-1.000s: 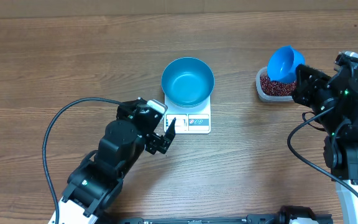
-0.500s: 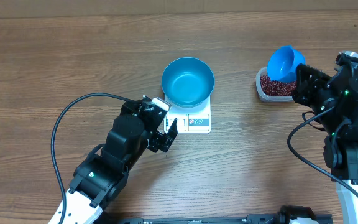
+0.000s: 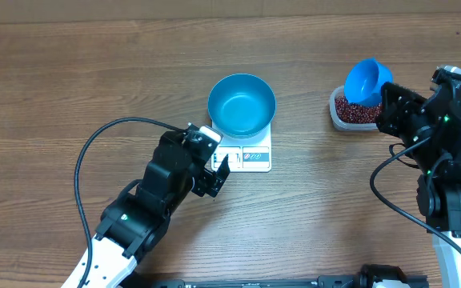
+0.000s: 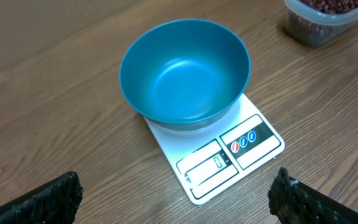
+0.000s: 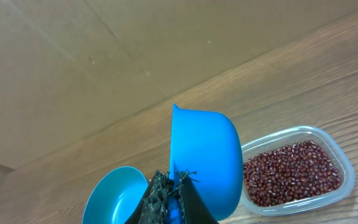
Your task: Scoop item into bowl and weigh 150g on scale
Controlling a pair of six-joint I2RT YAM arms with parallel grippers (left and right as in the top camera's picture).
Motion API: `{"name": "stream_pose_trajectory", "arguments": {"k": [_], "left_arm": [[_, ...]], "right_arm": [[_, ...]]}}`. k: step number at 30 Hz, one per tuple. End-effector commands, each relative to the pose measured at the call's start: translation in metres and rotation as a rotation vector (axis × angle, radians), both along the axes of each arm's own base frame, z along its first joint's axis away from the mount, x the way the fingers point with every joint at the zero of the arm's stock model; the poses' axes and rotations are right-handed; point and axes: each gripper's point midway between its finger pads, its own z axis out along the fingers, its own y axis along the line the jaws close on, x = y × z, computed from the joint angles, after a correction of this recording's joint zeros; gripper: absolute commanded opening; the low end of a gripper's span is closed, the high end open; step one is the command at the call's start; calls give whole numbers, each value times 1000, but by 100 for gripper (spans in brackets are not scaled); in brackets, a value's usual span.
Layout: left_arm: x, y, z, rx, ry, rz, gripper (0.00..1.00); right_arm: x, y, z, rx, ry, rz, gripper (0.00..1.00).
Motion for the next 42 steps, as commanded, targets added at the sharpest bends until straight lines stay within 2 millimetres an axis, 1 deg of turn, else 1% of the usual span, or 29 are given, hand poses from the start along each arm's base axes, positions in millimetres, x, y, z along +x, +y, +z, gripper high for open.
{"name": "stream_pose_trajectory", "arguments": {"k": [1, 8, 20, 21, 27, 36, 42], "left_arm": [[2, 0, -10, 35, 16, -7, 100], [5, -2, -29, 68, 69, -7, 100], [9, -5, -72, 140, 187, -9, 99], [9, -5, -80, 153, 207, -9, 100], [9, -5, -99, 184, 258, -9, 100], [7, -4, -123, 225, 324, -10, 100], [6, -3, -131, 239, 347, -11, 100]], "right_arm": [[0, -1, 21, -3, -52, -2, 4], [0, -1, 21, -3, -52, -2, 4], [0, -1, 21, -3, -52, -2, 4], [0, -1, 21, -3, -52, -2, 4], [0, -1, 21, -3, -52, -2, 4], [0, -1, 21, -3, -52, -2, 4], [0, -1, 21, -3, -52, -2, 4]]}}
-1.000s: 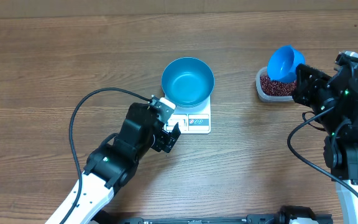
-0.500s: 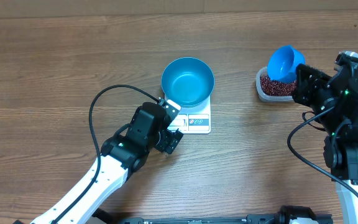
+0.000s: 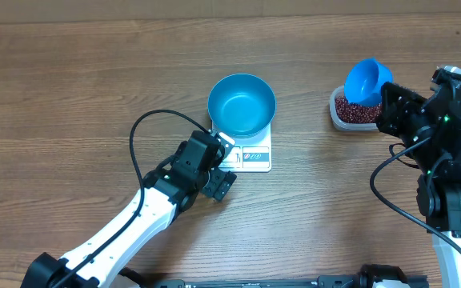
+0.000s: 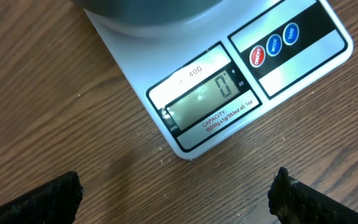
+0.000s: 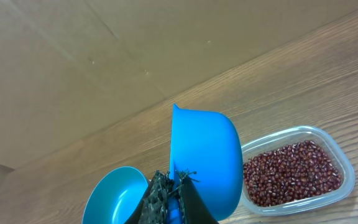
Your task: Scoop item into bowl and weigh 150g on scale
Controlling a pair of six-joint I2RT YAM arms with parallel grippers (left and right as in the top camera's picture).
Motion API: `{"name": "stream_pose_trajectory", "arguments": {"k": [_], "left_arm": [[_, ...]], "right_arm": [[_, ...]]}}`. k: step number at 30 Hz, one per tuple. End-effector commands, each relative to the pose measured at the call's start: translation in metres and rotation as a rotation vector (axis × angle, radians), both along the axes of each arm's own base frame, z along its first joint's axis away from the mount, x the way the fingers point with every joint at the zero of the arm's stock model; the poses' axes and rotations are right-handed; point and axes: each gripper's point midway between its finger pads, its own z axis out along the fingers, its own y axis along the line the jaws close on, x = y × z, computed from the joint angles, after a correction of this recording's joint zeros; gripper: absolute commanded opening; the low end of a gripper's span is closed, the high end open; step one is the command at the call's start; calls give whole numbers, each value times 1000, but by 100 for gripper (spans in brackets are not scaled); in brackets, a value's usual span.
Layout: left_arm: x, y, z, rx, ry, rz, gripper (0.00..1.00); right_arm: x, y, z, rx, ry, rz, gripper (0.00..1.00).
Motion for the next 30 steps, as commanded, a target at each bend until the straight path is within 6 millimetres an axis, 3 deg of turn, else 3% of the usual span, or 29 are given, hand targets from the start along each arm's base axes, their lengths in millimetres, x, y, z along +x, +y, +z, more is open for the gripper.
{"name": "stream_pose_trajectory", "arguments": {"k": [1, 14, 20, 25, 30], "left_arm": [[0, 1, -4, 21, 0, -14, 100], [0, 0, -4, 19, 2, -16, 100], [9, -12, 5, -49, -39, -16, 100], [16, -28, 26, -147, -53, -9, 99], [24, -38, 64, -218, -104, -16, 100]], "right_arm": [[0, -1, 21, -3, -51, -1, 4], [0, -1, 21, -3, -51, -1, 4], [0, -1, 21, -3, -51, -1, 4], [0, -1, 21, -3, -51, -2, 4], [0, -1, 21, -3, -51, -2, 4]]}}
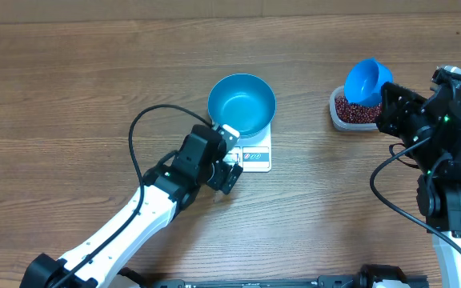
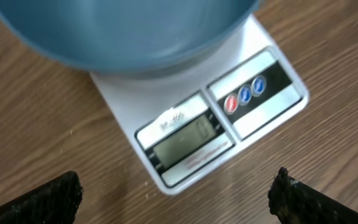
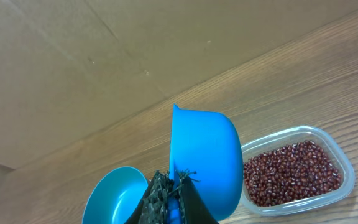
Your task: Scoop item into bowl and weigh 150g on scale
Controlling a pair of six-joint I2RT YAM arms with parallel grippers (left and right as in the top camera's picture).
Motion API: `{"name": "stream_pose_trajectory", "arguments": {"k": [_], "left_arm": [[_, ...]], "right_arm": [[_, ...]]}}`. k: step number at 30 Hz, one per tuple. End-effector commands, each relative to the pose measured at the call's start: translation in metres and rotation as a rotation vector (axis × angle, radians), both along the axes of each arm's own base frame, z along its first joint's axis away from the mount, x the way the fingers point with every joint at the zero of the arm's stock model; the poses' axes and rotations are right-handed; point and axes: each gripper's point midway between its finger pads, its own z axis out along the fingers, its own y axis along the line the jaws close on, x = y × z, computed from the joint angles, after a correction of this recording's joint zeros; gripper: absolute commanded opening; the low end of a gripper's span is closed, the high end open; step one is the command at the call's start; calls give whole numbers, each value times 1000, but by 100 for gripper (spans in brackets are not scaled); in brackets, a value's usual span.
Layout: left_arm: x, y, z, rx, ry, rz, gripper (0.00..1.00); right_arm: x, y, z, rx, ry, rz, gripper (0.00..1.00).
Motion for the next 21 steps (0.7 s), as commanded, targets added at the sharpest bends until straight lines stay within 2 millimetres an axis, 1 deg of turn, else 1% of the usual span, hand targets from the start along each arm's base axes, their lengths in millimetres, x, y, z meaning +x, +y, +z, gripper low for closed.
{"name": "stream_pose_trajectory", "arguments": {"k": [1, 5, 8, 14, 15, 17, 19, 21], "left_arm": [[11, -16, 50, -112, -71, 0, 100], [15, -16, 86, -101, -92, -15, 100], [18, -8, 115, -60, -99, -35, 99], [31, 9, 189, -89, -165, 12, 100], [31, 11, 201, -103, -175, 13, 100], [30, 13, 221, -126, -192, 13, 100], [29, 15, 235, -137, -204, 14, 100], [27, 16, 239, -139, -207, 13, 100]], "right_arm": [[0, -1, 21, -3, -51, -1, 4], [0, -1, 21, -3, -51, -1, 4], [0, -1, 21, -2, -51, -1, 4], [0, -1, 21, -2, -51, -1, 4], [0, -1, 21, -2, -51, -1, 4], [0, -1, 21, -2, -51, -1, 4], [-1, -1, 21, -2, -52, -1, 4], [0, -1, 21, -2, -51, -1, 4]]}}
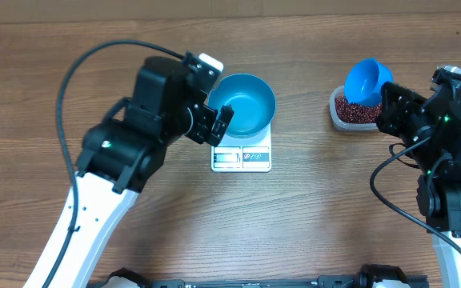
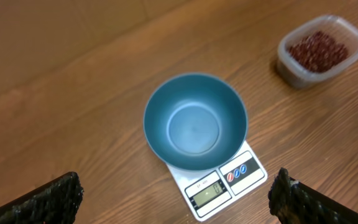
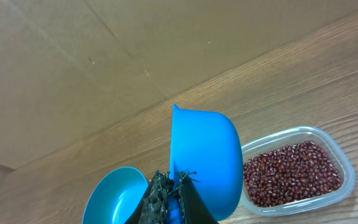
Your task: Scoop item into bowl and weigh 150g on scale
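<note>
An empty blue bowl (image 1: 242,104) stands on the white scale (image 1: 242,158), whose display (image 2: 207,193) reads 0. My left gripper (image 1: 217,124) is raised beside the bowl's left rim, open and holding nothing; its wrist view looks down on the bowl (image 2: 195,121) and scale from high up. My right gripper (image 3: 171,186) is shut on the handle of a blue scoop (image 3: 207,162), held over the clear container of red beans (image 3: 294,171). The scoop (image 1: 366,80) looks empty.
The bean container (image 1: 357,112) sits on the wooden table (image 1: 70,56) to the right of the scale. A black cable (image 1: 94,60) arcs over the left arm. The table's far edge runs along the top of the overhead view.
My left gripper was low, close to the scale's front left corner; now it is raised high beside the bowl's left rim, still open. The right arm and scoop have not moved.
My left gripper stood open in front of the scale, then was low and close over the display reading 0, then a little farther back, and now is lifted high by the bowl. The right gripper held the scoop over the beans throughout.
</note>
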Controlling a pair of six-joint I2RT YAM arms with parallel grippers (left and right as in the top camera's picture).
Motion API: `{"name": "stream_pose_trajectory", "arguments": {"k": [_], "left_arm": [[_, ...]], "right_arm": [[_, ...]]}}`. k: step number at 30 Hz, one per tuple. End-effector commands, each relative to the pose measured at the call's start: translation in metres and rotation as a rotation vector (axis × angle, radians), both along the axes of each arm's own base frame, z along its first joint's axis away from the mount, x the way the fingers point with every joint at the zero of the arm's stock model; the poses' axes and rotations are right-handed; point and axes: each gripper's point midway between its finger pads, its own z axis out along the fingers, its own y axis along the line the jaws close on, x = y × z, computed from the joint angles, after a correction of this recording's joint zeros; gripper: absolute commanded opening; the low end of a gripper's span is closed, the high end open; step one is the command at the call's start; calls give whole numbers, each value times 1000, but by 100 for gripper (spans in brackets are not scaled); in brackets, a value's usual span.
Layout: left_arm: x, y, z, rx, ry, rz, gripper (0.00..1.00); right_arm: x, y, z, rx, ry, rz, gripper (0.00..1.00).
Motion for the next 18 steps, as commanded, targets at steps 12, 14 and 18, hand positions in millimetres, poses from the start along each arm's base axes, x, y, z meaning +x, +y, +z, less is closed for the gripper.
{"name": "stream_pose_trajectory", "arguments": {"k": [12, 14, 18], "left_arm": [[-10, -1, 3, 8, 29, -37, 99], [-9, -1, 2, 10, 32, -37, 99], [-9, -1, 1, 10, 33, -37, 99]], "right_arm": [[-1, -1, 20, -2, -50, -1, 4], [-1, -1, 20, -2, -50, -1, 4], [-1, -1, 20, -2, -50, -1, 4]]}}
